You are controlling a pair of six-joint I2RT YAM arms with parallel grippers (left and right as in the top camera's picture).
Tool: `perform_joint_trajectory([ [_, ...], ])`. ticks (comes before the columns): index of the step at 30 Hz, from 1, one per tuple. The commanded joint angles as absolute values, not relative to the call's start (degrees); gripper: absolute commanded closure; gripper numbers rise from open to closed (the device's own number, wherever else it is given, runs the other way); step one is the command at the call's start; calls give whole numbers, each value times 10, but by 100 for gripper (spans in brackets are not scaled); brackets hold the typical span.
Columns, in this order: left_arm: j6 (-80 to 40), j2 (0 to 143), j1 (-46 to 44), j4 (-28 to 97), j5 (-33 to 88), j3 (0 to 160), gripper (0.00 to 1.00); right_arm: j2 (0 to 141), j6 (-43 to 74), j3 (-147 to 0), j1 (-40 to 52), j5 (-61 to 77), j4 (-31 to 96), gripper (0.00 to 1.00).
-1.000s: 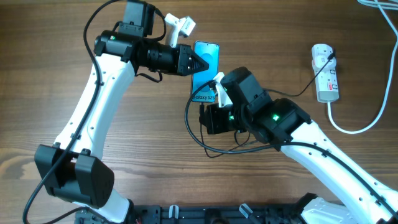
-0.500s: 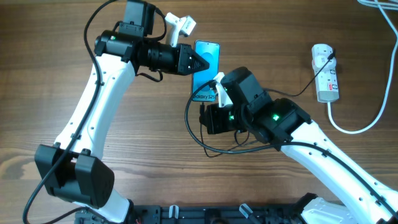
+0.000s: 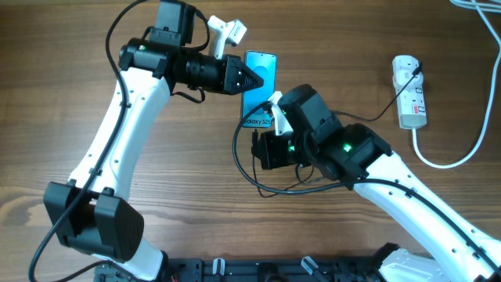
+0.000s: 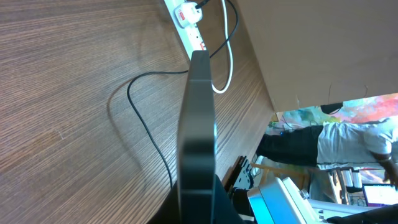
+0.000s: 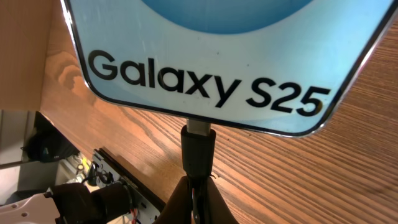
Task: Plug charger to phone and switch on socket
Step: 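Push the USB-C plug up into the phone's bottom port, then hold the plug seated in the port while the left gripper holds the phone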
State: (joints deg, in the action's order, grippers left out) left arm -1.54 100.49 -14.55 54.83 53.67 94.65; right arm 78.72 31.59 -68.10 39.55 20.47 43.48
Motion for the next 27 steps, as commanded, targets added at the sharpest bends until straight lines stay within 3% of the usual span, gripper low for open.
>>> perform_joint_trajectory([
  [1,-4,991,-142,545,550,948,96,772,308,-698,394,193,432,95],
  [27,-4,991,-142,559,551,948,96,772,331,-699,394,173,413,95],
])
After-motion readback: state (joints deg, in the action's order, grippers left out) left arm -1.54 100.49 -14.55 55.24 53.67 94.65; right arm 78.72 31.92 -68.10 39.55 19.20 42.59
